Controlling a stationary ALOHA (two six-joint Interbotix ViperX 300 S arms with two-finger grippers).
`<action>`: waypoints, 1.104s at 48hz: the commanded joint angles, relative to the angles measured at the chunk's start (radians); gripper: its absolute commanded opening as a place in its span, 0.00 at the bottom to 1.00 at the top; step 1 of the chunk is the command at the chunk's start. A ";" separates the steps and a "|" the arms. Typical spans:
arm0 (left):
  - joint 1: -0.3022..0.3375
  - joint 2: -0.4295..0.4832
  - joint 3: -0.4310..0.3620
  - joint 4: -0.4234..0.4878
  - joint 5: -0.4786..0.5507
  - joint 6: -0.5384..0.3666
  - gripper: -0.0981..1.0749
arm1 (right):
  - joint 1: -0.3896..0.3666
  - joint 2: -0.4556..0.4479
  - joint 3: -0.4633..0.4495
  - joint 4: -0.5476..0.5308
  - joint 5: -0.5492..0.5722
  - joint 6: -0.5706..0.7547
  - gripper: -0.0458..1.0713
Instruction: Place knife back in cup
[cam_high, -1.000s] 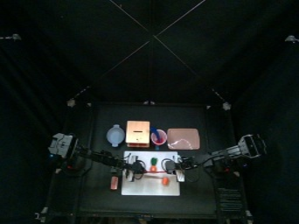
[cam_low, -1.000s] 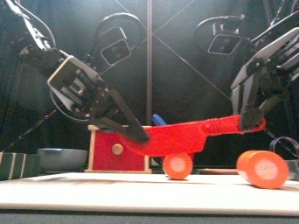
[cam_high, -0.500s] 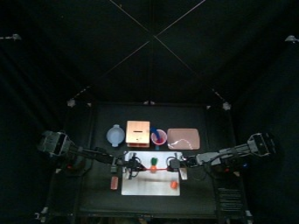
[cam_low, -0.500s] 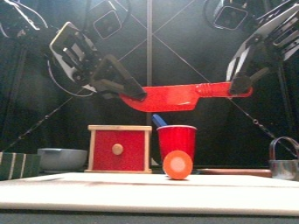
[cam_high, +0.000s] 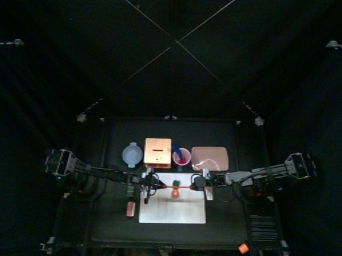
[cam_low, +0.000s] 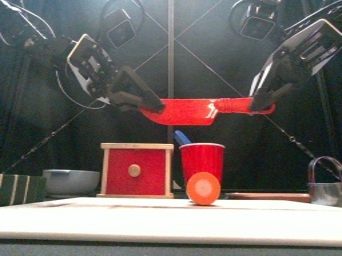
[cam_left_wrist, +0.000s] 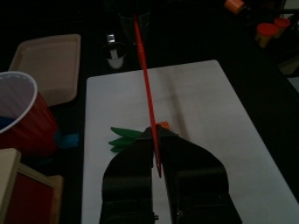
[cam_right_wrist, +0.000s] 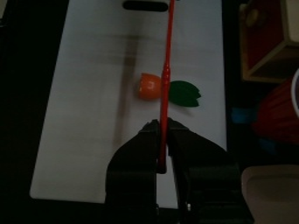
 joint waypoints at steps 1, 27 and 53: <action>0.008 -0.012 -0.011 0.021 -0.008 0.002 0.42 | 0.005 -0.017 -0.008 0.002 0.002 -0.003 0.40; 0.006 -0.012 -0.014 0.029 -0.017 0.000 0.42 | 0.005 -0.017 -0.006 0.014 0.017 -0.003 0.40; 0.018 -0.018 0.009 -0.021 -0.202 -0.002 0.56 | 0.005 -0.023 -0.008 0.014 0.017 -0.003 0.40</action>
